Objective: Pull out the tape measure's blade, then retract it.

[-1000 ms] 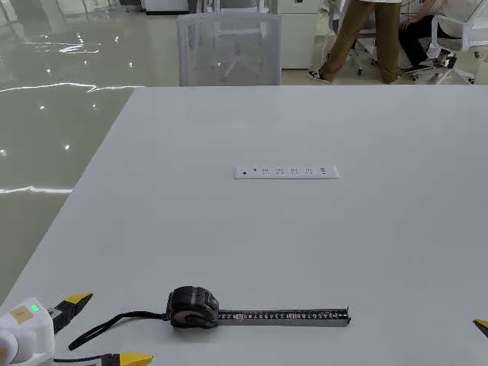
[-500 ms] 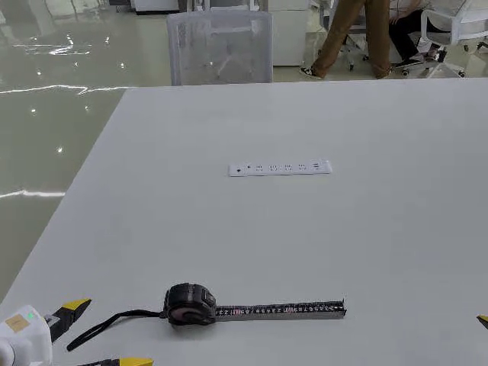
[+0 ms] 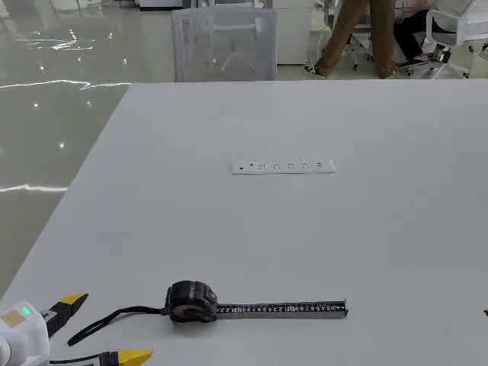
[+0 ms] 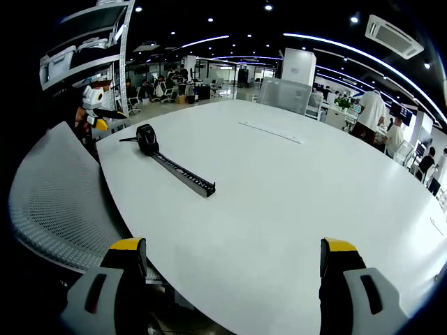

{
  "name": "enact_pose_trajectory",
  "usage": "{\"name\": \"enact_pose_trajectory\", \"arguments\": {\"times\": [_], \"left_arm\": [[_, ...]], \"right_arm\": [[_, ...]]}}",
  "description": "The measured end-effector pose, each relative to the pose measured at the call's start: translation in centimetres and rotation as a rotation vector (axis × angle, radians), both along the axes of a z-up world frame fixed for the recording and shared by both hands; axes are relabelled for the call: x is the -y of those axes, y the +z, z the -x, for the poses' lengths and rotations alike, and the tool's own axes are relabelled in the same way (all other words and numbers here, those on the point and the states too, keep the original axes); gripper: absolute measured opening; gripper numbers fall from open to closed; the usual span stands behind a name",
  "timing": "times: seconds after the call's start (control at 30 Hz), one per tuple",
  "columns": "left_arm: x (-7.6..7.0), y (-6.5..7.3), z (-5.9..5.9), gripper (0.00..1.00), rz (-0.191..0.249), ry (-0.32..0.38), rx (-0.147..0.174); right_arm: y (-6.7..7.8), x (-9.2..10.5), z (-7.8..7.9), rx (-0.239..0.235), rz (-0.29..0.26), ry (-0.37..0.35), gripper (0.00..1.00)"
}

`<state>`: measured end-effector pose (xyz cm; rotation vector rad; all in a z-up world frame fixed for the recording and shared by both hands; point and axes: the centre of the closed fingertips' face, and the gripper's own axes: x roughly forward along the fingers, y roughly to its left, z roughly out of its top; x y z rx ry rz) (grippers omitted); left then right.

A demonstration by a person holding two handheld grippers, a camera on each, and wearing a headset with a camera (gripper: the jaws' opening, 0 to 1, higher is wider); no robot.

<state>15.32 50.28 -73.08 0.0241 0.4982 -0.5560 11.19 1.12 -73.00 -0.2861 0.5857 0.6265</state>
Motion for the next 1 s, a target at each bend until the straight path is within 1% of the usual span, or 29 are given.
{"name": "enact_pose_trajectory", "arguments": {"times": [0.07, 0.2, 0.37, 0.5, 0.6, 0.67, 0.77, 0.83, 0.9, 1.0], "left_arm": [[-0.1, 0.0, 0.0, 0.99, -0.001, 0.002, 0.000], [-0.1, 0.3, -0.2, 0.99, -0.003, 0.006, 0.004], [0.4, 0.2, -0.5, 0.99, -0.012, -0.004, -0.001], [0.4, -0.1, -0.8, 0.99, -0.017, 0.004, -0.012], [0.7, -0.2, -0.8, 0.99, -0.017, 0.006, -0.013], [0.9, -0.4, -0.8, 0.99, -0.018, 0.010, -0.024], [1.0, -0.5, -1.0, 0.99, -0.021, 0.026, -0.027], [1.1, -0.5, -1.1, 0.99, -0.019, 0.047, -0.034], [1.3, -0.3, -1.3, 1.00, -0.008, 0.056, -0.033], [1.6, -0.4, -1.8, 1.00, -0.015, 0.082, -0.033]], "right_arm": [[-0.1, -0.1, -0.1, 0.004, 0.001, 0.006, 1.00], [-0.5, -0.5, 0.2, -0.012, 0.019, 0.034, 1.00], [-0.1, -0.4, 0.1, -0.006, 0.015, 0.031, 1.00], [-0.2, -0.4, 0.1, -0.008, 0.024, 0.038, 1.00], [-0.1, -0.5, 0.1, -0.008, 0.027, 0.040, 1.00], [-0.1, -0.5, 0.0, -0.009, 0.029, 0.041, 1.00], [0.0, -0.7, -0.1, -0.008, 0.038, 0.056, 1.00], [-0.1, -0.7, -0.2, -0.011, 0.057, 0.075, 1.00], [-0.2, -0.8, -0.6, -0.011, 0.061, 0.083, 1.00], [-0.2, -0.8, -1.1, -0.008, 0.073, 0.100, 1.00]]}}
